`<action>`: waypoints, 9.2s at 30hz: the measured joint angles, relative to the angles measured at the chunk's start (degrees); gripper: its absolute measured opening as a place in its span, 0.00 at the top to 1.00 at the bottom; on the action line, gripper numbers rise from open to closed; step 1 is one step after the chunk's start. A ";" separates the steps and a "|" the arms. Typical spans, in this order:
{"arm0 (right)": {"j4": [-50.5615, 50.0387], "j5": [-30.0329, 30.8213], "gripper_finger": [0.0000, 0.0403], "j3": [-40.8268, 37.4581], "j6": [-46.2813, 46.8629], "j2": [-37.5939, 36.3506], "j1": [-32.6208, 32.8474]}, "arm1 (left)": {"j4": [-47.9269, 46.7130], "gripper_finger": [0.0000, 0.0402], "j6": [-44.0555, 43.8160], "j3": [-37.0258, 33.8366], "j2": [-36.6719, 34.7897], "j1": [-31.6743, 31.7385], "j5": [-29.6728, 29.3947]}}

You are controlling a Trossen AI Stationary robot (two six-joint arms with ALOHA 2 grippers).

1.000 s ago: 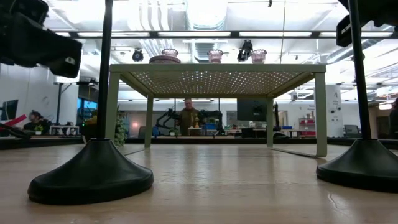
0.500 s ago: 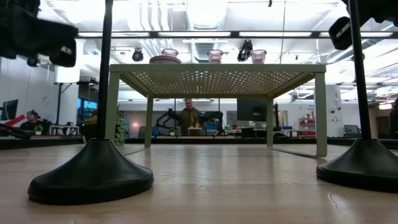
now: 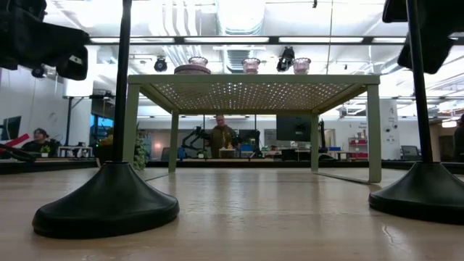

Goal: Pick & Place candle stick holders
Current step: Put the green scented candle on the shelf

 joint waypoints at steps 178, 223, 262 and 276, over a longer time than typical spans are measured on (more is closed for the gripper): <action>-25.54 7.82 0.26 45.87 -36.25 51.19 -7.63 | -2.36 0.92 -0.04 -0.02 0.07 0.00 -0.15; -39.56 9.66 0.23 55.65 -32.28 51.66 -10.85 | -2.25 0.92 -0.02 -0.03 0.09 0.01 -0.16; -32.77 4.59 0.98 46.02 -31.57 51.62 -9.72 | -2.25 0.92 -0.04 -0.04 0.07 0.01 -0.17; -27.92 5.05 0.98 46.02 -34.90 51.62 -9.73 | -2.25 0.92 -0.04 -0.04 0.07 0.00 -0.17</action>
